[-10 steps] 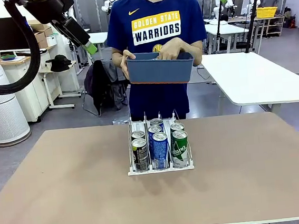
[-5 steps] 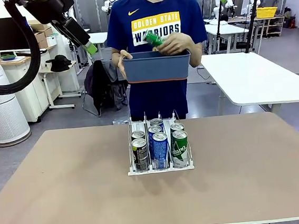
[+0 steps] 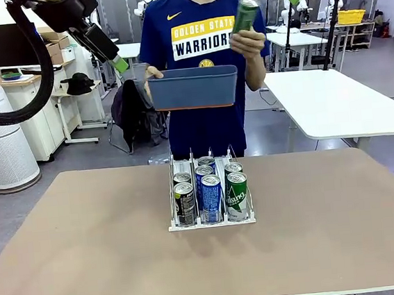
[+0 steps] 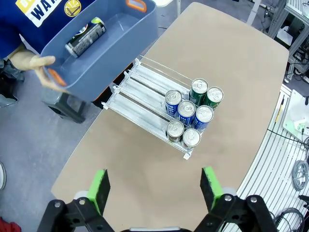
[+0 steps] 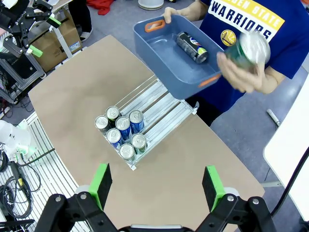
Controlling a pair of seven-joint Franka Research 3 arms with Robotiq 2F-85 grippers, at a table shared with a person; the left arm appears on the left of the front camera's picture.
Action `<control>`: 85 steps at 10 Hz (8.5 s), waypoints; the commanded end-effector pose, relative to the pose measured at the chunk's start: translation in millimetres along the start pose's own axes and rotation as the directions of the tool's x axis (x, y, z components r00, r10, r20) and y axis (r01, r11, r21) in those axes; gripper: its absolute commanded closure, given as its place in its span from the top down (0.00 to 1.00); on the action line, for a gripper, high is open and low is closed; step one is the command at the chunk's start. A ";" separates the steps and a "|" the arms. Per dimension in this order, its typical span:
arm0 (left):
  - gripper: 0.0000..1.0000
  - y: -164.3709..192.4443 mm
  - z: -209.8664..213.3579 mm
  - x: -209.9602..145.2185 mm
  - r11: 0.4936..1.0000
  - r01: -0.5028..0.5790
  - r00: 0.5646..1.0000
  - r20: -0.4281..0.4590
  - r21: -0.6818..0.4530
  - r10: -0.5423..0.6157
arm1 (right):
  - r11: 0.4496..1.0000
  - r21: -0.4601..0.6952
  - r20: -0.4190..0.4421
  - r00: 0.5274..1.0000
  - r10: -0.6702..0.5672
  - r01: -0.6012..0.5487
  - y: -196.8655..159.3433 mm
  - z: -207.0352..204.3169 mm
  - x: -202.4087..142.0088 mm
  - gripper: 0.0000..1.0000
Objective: Fill the beverage cans into the dispenser.
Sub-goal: Pick up the Sprite handed by the human, then place the picked Sprite in the line of the Automatic Can Dispenser with the same cans.
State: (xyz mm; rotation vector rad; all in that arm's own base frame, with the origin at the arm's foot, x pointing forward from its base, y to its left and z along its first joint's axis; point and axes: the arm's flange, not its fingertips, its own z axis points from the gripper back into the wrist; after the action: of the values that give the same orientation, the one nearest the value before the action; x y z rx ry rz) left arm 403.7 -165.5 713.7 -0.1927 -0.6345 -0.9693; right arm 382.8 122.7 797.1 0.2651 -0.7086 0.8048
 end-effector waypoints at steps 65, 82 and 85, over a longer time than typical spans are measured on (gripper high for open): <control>1.00 1.1 0.2 0.1 1.000 0.000 1.000 0.003 0.005 -0.001 | 0.990 0.136 -0.106 0.994 -0.017 0.032 -84.8 -115.2 -20.5 1.00; 1.00 1.1 0.2 0.1 1.000 0.000 1.000 0.003 0.005 -0.001 | 0.991 0.113 -0.115 0.992 -0.051 0.064 -79.6 -115.1 -20.8 0.00; 1.00 1.1 0.2 0.1 1.000 0.000 1.000 0.003 0.005 -0.001 | 0.991 0.113 -0.115 0.992 -0.051 0.064 -79.6 -115.1 -20.8 0.00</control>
State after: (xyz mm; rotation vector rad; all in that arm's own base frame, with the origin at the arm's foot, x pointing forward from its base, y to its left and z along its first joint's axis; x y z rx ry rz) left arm 403.5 -165.6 714.5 -0.1924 -0.6362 -0.9696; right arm 486.6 112.0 700.5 0.3431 -0.5453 0.8022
